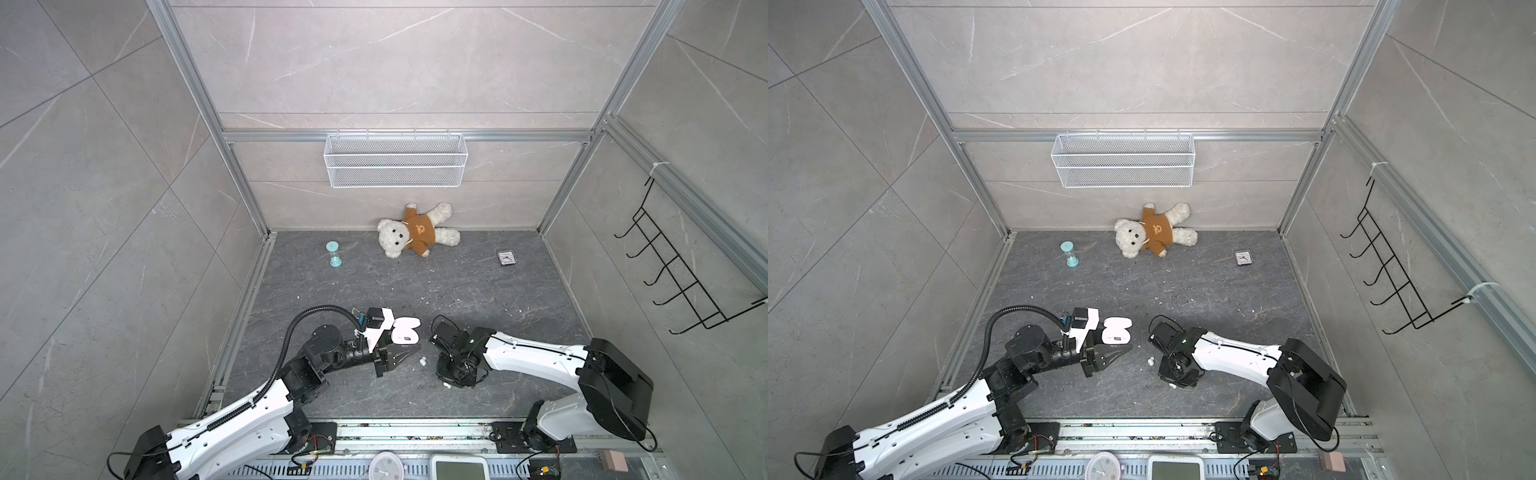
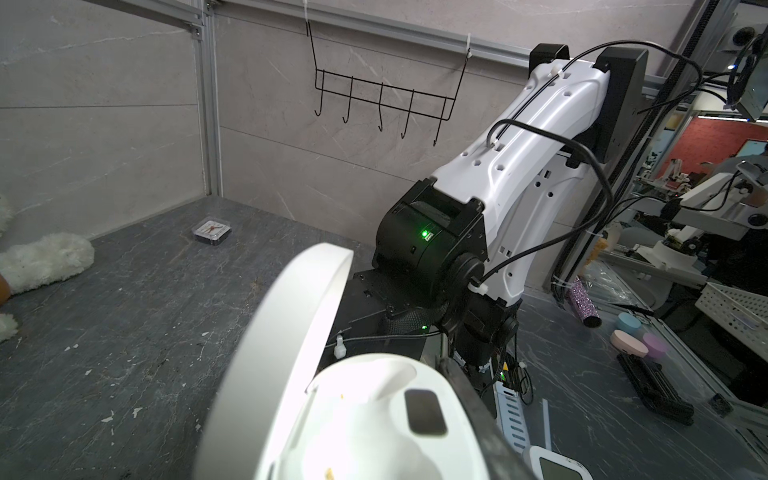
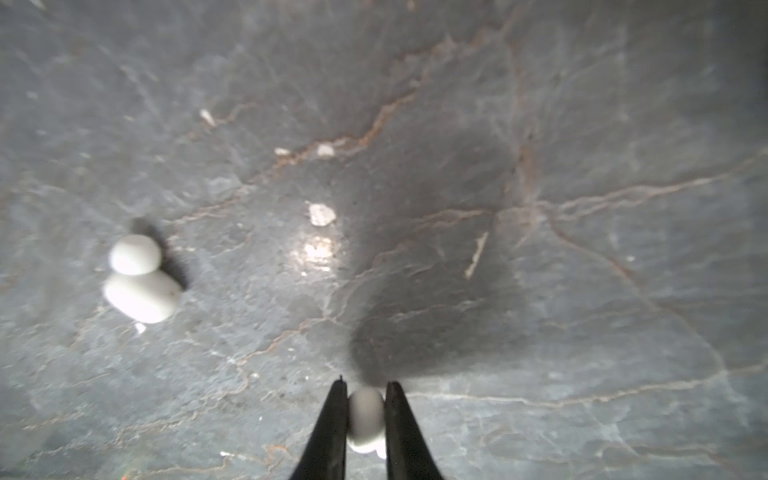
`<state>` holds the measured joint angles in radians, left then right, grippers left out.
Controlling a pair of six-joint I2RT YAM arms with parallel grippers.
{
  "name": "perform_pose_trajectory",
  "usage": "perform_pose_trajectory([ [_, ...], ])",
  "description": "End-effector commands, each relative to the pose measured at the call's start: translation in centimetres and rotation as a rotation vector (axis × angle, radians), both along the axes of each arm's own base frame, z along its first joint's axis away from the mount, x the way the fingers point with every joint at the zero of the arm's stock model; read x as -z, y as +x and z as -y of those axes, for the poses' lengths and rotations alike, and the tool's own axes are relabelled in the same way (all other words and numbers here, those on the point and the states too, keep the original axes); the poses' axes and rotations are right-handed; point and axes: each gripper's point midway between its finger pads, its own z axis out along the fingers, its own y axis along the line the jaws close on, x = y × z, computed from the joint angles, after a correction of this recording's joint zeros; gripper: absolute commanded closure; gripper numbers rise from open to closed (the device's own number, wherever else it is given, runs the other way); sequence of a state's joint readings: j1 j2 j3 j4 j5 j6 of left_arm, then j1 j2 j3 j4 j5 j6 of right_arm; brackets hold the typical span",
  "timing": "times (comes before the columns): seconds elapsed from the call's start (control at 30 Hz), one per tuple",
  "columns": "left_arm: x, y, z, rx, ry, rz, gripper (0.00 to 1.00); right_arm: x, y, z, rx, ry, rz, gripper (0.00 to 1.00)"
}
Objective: Insert the wireless bluetooth earbuds into the charging case
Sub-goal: 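Lift the earbud and carry it toward the open case in the left gripper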
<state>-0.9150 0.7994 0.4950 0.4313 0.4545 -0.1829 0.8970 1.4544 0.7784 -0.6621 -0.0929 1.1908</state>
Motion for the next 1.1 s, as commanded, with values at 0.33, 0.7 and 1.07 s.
perform_pose_trajectory([
  [0.33,-2.9,2.5,1.7,-0.04,-0.031,0.106,0.85,-9.2,4.1,0.8,0.01,0.143,0.227,0.83],
  [0.7,-5.9,5.9,4.5,0.077,-0.11,0.119,0.84,-23.1,5.6,3.4,-0.028,0.293,0.51,0.83],
  [1.07,-8.7,6.4,7.8,0.267,-0.225,0.09,0.84,-35.5,5.4,2.4,-0.179,0.443,0.731,0.82],
])
